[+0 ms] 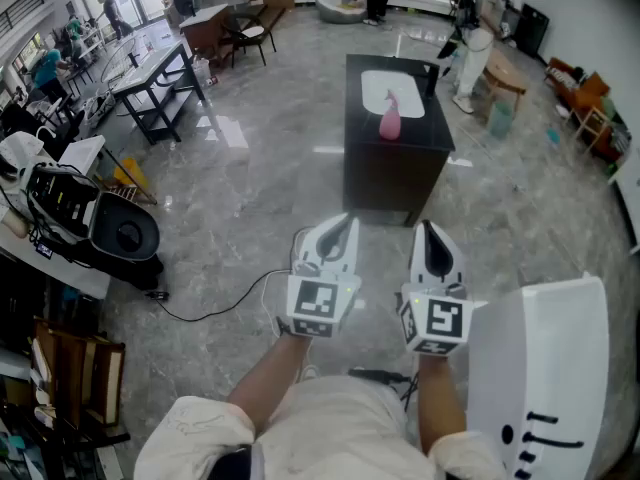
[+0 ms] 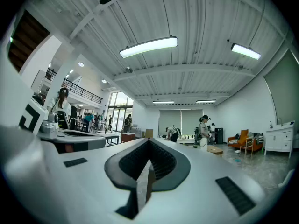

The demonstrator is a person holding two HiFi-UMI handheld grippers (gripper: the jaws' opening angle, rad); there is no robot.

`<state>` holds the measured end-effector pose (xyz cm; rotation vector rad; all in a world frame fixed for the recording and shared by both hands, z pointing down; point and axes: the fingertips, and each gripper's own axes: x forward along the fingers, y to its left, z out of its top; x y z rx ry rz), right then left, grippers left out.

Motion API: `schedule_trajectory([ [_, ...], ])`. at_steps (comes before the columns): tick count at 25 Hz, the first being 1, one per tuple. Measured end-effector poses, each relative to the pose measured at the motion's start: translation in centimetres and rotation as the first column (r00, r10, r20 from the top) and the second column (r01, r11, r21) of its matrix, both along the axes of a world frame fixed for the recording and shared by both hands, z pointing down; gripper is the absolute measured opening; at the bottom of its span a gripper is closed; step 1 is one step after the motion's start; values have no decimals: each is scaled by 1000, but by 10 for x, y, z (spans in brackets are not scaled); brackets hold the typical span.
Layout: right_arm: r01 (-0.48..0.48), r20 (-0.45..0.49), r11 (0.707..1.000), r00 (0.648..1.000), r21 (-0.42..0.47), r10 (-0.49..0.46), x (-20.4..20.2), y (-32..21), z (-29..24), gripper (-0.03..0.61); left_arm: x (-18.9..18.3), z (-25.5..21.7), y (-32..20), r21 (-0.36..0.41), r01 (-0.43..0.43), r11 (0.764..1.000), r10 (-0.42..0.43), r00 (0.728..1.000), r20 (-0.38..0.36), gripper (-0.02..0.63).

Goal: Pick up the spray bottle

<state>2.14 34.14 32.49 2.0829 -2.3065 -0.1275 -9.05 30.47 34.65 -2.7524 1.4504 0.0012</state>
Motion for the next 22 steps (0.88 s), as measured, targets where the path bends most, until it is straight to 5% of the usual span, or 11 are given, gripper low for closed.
schedule_trajectory([
  [22,25,27,999,999,21,-25,48,7,1,5,44,7,9,-9,39,999,-39,999,1,2],
])
